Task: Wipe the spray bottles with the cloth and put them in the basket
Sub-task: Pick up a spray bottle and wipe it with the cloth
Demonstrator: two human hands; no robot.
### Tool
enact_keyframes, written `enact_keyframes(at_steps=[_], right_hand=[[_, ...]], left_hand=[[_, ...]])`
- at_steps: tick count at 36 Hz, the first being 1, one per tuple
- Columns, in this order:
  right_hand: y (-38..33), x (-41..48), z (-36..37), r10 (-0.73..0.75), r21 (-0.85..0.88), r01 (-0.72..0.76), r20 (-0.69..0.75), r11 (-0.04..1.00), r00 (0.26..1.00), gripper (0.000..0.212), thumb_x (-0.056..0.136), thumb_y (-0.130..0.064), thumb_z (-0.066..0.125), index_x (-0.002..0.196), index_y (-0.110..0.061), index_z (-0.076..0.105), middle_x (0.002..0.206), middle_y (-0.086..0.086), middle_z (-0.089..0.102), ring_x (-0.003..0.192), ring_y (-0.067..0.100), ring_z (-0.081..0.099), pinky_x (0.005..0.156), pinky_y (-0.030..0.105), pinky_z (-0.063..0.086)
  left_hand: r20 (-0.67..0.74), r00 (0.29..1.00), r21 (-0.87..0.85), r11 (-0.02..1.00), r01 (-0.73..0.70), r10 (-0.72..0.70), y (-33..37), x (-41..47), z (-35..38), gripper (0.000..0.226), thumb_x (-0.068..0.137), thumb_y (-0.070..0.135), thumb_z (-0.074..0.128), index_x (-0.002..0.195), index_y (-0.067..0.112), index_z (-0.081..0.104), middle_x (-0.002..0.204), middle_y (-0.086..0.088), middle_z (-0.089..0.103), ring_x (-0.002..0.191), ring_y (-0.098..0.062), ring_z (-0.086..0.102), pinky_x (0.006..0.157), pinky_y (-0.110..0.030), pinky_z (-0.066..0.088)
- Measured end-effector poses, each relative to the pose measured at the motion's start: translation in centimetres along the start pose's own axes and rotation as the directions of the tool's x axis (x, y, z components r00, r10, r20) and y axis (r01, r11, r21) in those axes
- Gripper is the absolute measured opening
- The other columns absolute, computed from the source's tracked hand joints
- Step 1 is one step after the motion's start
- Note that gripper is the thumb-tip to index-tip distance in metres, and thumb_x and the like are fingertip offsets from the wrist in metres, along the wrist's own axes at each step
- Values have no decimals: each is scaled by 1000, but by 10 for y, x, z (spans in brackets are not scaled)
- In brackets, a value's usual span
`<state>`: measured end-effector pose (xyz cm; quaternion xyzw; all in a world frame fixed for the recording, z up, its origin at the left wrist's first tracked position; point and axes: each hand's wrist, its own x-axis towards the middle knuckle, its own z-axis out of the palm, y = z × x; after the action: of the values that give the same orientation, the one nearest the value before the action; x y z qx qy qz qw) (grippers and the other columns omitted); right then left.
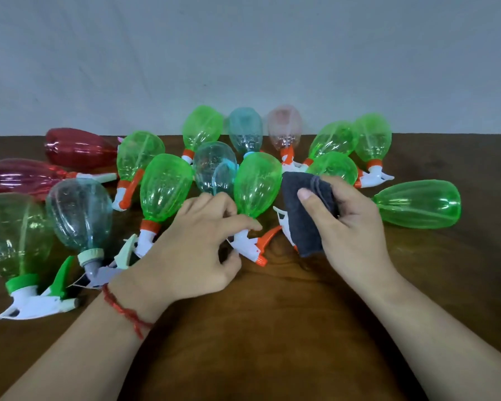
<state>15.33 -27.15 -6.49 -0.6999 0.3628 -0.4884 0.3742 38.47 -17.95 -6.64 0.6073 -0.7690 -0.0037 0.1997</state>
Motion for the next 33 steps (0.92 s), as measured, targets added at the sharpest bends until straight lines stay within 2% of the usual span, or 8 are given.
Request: enact_keyframes(at_steps=[5,11,15,18,22,27,29,33], right_hand=[[6,-2,2,5,20,-6,45,1000,999,11,101,-23,72,110,-25,76,96,-8,76,91,13,70,80,30,54],[7,-3,1,-18,17,18,-5,1000,1000,8,101,-29,71,106,-25,76,90,-4,74,88,22,70,77,40,56],[5,-2,0,-17,57,20,-51,998,999,13,102,-31,69,110,-23,75,94,-3,74,90,23,71,81,49,57],[0,-2,-3,-2,125,12,-80,992,997,12,103,-26,68,111,-22,75,97,1,75,95,30,71,83,51,58],[-1,-2,-2,-1,114,8,-70,993,998,8,103,-27,69,107,-22,75,92,-3,73,87,21,69,77,42,55],[0,-10,7,0,50,-2,39,999,999,9,101,-23,72,109,-24,77,97,-3,77,95,24,73,84,50,59],[1,-12,11,22,56,-25,53,998,998,10,101,-23,72,110,-24,77,98,-2,78,96,26,74,83,52,60],[0,-11,10,66,102,-68,22,992,998,12,101,-23,71,110,-28,78,100,-7,79,95,13,74,80,37,58]], left_hand=[[91,996,63,998,18,-24,0,2,8,44,83,50,60,126,49,69,99,13,35,96,-11,38,106,-37,34],[13,999,32,999,-41,40,2,4,8,36,92,52,61,126,40,69,105,17,37,100,-8,37,103,-35,35],[-105,994,-151,988,-42,26,9,3,-2,31,101,47,60,128,31,67,138,17,46,134,-6,40,116,-24,30],[-201,977,-322,947,0,-68,17,2,-14,24,107,41,56,124,28,66,146,14,49,147,-10,39,119,-16,25],[-336,918,-484,875,22,-209,22,6,-30,30,112,34,47,114,20,73,134,6,62,138,-21,53,113,-32,42],[-304,864,-679,727,99,-402,31,13,-37,40,107,50,45,105,24,75,108,9,73,102,-1,66,87,-14,47],[-316,848,-720,689,78,-425,37,17,-33,37,106,49,47,108,21,72,100,9,74,86,1,63,76,-14,46],[-264,858,-773,628,84,-440,34,20,-16,31,107,52,55,128,31,62,107,13,72,92,-2,65,83,-20,51]])
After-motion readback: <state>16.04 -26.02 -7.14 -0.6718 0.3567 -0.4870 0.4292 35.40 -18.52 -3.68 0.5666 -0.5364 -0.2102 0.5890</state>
